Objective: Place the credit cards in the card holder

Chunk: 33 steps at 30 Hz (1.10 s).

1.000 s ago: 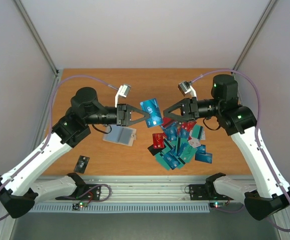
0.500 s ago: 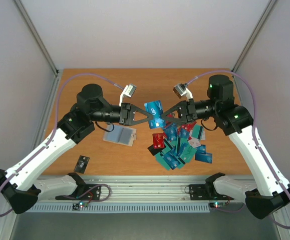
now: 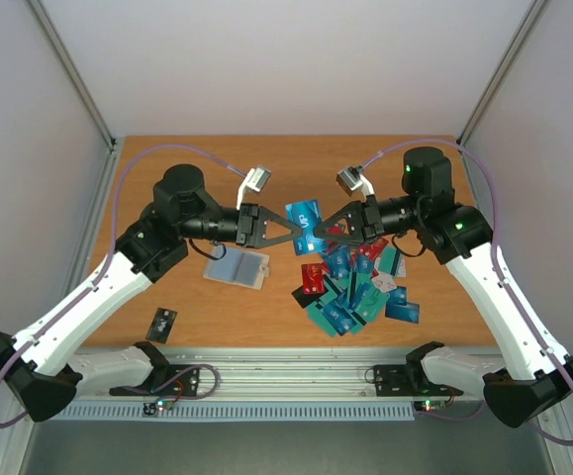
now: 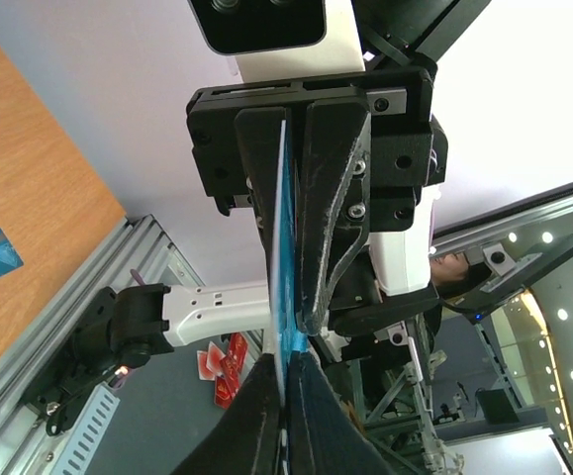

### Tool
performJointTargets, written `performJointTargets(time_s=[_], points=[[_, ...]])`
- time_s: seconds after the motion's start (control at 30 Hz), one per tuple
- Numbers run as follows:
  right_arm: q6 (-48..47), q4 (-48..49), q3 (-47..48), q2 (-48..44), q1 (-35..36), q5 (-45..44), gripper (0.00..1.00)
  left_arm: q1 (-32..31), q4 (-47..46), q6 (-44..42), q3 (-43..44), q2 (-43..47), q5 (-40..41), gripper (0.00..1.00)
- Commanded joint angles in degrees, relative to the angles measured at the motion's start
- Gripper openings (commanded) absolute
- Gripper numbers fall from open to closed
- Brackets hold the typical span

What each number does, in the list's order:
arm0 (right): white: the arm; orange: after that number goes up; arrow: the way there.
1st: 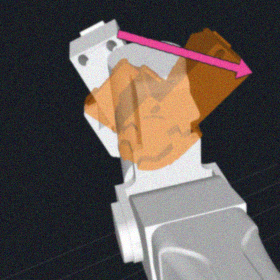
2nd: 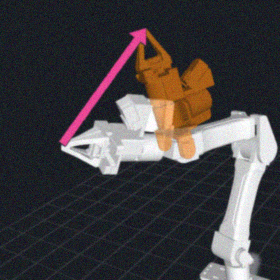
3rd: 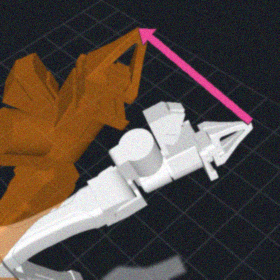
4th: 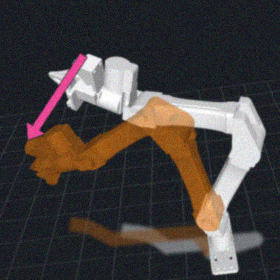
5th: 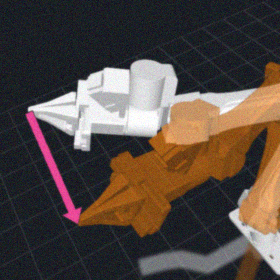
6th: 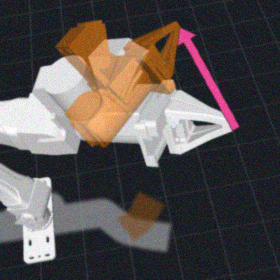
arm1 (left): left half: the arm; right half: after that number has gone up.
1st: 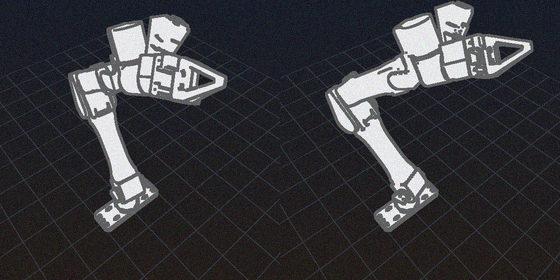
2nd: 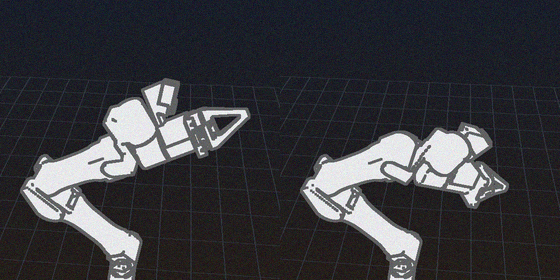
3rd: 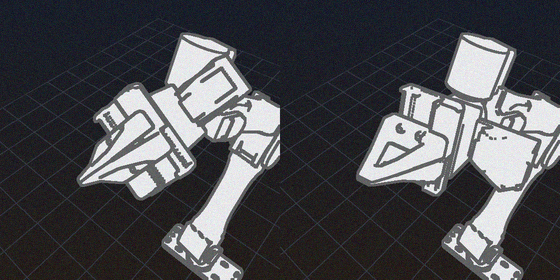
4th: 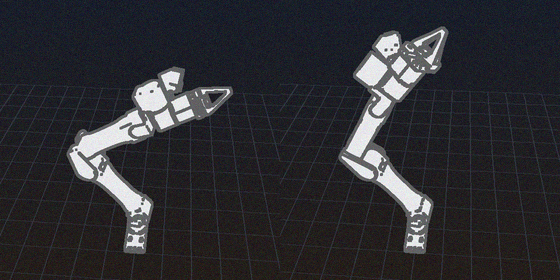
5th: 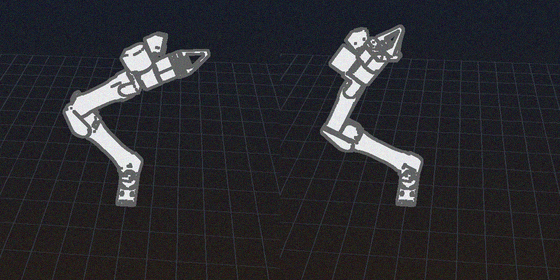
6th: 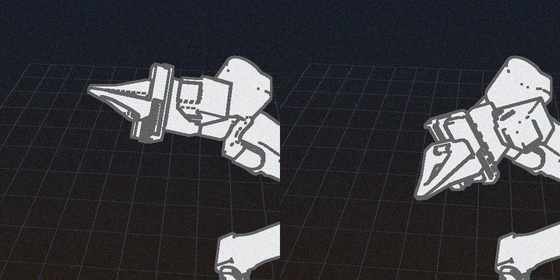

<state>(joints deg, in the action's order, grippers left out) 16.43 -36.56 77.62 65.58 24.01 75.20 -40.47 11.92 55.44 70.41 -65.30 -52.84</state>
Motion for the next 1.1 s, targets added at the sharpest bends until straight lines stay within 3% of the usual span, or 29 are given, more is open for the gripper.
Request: performJointTargets(time_s=[0.0, 0.07, 0.3, 0.5, 0.8, 1.07], points=[[-3.0, -2.7, 0.1, 0.1, 0.5, -0.5, 0.01, -0.1, 3.2, -2.1, 1.6, -0.8, 1.0, 0.17], [-3.7, -4.6, -1.1, 0.0, 0.5, -3.7, 0.01, 0.1, 9.4, -5.8, 2.9, -0.5, 4.6, 0.3], [0.7, 1.1, -10.8, -1.3, 1.5, -13.2, 0.01, 7.1, 28.4, -16.1, 1.2, 2.0, 15.5, 0.44], [3.0, 7.1, -17.1, 2.0, 6.4, -18.3, 0.01, 13.9, 41.3, -23.9, -2.6, 2.0, 25.1, 0.39], [3.6, 15.3, -17.6, 16.2, 13.3, -24.6, 0.01, 22.7, 40.8, -29.0, -10.4, -4.8, 31.0, 0.33], [3.4, 20.9, -14.8, 29.7, 14.6, -27.5, 0.01, 26.9, 39.4, -34.5, -8.0, -17.9, 34.2, 0.31]])
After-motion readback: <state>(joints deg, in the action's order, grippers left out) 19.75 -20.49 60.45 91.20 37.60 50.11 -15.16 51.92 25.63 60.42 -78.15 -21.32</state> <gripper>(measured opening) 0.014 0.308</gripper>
